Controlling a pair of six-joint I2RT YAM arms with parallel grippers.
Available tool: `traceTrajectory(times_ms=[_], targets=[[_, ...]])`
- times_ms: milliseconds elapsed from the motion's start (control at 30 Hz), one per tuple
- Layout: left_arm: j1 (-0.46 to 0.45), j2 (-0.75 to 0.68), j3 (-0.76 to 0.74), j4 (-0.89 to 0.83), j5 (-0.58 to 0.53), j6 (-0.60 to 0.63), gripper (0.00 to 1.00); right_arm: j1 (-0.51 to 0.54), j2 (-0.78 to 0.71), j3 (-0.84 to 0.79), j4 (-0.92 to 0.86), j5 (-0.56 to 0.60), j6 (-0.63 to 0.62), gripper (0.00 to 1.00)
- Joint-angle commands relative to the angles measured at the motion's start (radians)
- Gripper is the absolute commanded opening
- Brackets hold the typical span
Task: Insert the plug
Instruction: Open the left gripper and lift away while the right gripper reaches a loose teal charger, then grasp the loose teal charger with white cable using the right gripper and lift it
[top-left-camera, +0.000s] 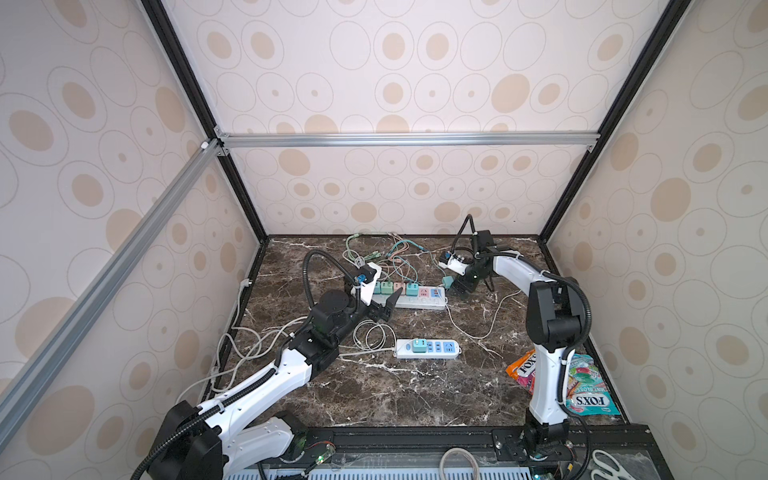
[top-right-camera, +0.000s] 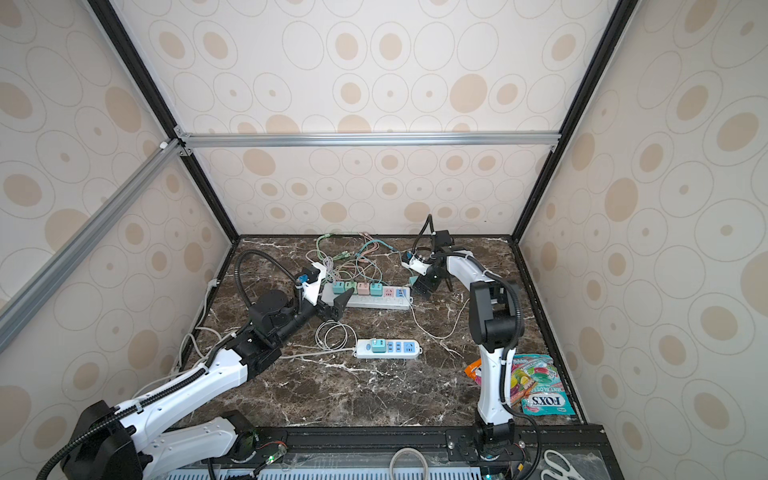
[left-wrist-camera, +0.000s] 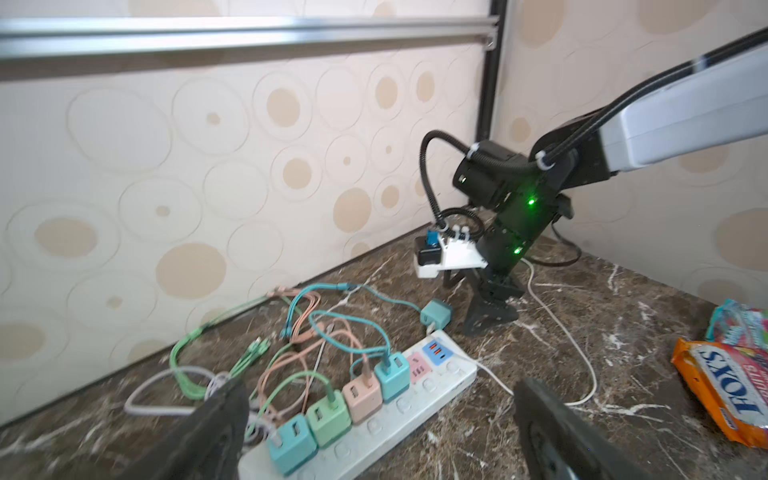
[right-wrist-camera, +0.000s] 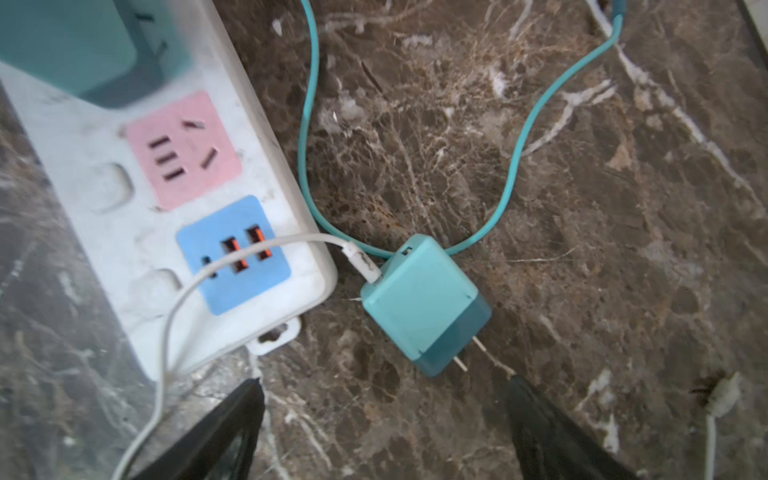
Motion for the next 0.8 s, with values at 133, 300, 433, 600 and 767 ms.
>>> traceTrajectory(times_ms=[133,300,433,600,767], targets=[[0.006,0.028,0.044,-0.105,-0.255,-0.204,0.98,0.004,0.095,0.165,-0.179,0.019,-0.267,0.91],[0.006,0.059,0.095,-0.195,-0.343,-0.335,0.98,0.005,0.162,0.247,-0.190,0.069,-0.338,0.90],[0.006,0.082,0.137,-0.262,-0.387,-0.393,0.98,0.007,0.216,0.330,-0.255,0.082,-0.396,0.87],[0.005,0.099,0.162,-0.290,-0.413,-0.412,0.98,0.016,0.275,0.415,-0.310,0.088,-0.450,0.86],[0.006,0.084,0.175,-0.304,-0.441,-0.397,0.98,0.018,0.296,0.435,-0.334,0.029,-0.518,0.81]])
